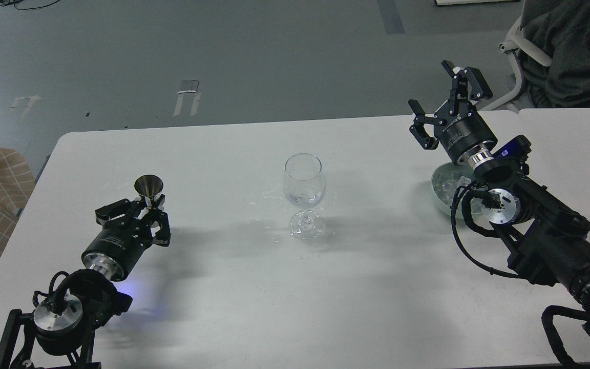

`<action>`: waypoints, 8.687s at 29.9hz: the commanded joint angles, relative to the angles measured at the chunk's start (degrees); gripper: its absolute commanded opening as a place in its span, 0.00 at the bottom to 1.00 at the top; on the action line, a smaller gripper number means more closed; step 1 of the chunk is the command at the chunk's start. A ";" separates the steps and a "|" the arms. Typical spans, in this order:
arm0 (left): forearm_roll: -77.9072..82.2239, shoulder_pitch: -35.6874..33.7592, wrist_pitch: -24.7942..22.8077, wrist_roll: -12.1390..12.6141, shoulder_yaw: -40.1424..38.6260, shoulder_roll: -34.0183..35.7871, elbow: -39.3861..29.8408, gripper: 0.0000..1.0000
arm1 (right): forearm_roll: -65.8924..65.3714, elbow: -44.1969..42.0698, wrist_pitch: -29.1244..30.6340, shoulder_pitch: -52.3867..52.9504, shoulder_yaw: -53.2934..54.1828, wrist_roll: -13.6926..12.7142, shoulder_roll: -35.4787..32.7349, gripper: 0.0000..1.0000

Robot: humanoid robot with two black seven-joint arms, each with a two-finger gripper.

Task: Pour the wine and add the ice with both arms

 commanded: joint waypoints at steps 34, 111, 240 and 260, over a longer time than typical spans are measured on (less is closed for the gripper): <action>0.73 -1.06 0.61 -0.04 0.69 0.00 2.66 0.50 | 0.00 -0.13 -0.02 -0.17 -0.01 0.01 0.11 1.00; 33.61 -31.55 -25.98 -17.44 4.03 24.79 15.67 0.98 | -72.23 29.93 -19.00 -9.23 -9.76 -0.87 -33.11 1.00; 34.92 -29.71 -25.98 -17.27 5.97 21.18 12.50 0.98 | -73.30 36.53 5.31 44.82 -49.49 -1.05 -15.98 0.00; 34.84 -29.53 -25.98 -17.35 5.97 21.18 12.42 0.98 | -72.33 32.75 5.31 44.30 -52.92 -1.05 -11.05 0.15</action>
